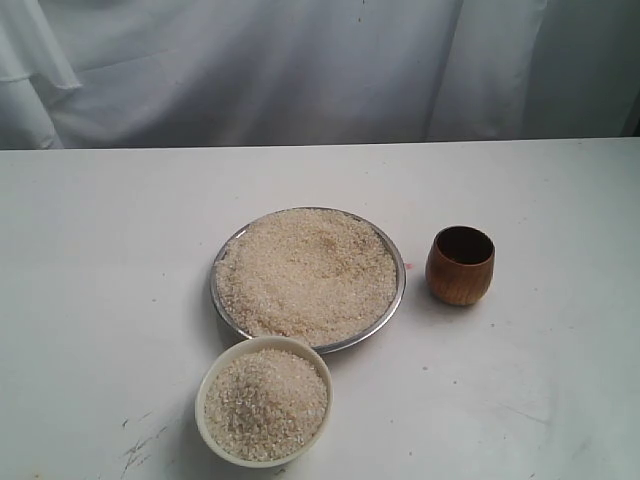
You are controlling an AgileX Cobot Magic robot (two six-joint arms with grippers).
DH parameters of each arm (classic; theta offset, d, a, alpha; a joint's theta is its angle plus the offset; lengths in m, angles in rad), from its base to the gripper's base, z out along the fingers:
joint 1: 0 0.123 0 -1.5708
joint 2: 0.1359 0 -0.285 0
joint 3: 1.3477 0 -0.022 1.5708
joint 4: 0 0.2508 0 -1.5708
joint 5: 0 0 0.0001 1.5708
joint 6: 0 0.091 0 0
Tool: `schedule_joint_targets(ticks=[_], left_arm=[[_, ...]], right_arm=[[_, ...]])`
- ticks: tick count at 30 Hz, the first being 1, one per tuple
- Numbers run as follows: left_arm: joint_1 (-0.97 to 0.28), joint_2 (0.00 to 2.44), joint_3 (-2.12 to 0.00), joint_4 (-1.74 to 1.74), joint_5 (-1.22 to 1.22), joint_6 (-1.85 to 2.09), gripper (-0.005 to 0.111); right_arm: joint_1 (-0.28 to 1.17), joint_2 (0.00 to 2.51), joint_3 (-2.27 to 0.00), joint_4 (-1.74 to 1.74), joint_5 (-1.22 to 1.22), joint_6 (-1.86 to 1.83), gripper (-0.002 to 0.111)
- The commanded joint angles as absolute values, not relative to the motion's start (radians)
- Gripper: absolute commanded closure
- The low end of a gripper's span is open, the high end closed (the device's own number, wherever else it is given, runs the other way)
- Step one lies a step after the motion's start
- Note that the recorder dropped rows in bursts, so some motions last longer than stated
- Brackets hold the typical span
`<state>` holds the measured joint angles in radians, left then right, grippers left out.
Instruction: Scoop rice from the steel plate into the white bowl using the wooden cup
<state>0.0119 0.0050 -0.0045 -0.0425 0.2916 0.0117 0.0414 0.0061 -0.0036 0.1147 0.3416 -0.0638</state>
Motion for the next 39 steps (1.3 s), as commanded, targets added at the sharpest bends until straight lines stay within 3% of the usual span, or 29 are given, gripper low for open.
schedule_joint_targets(ticks=[1, 39], left_arm=[[0.01, 0.0, 0.0, -0.043, 0.285, 0.009, 0.107], [0.01, 0.0, 0.0, -0.043, 0.285, 0.009, 0.107]], right_arm=[[0.045, 0.0, 0.0, 0.11, 0.347, -0.079, 0.108], [0.045, 0.0, 0.0, 0.123, 0.347, -0.079, 0.108]])
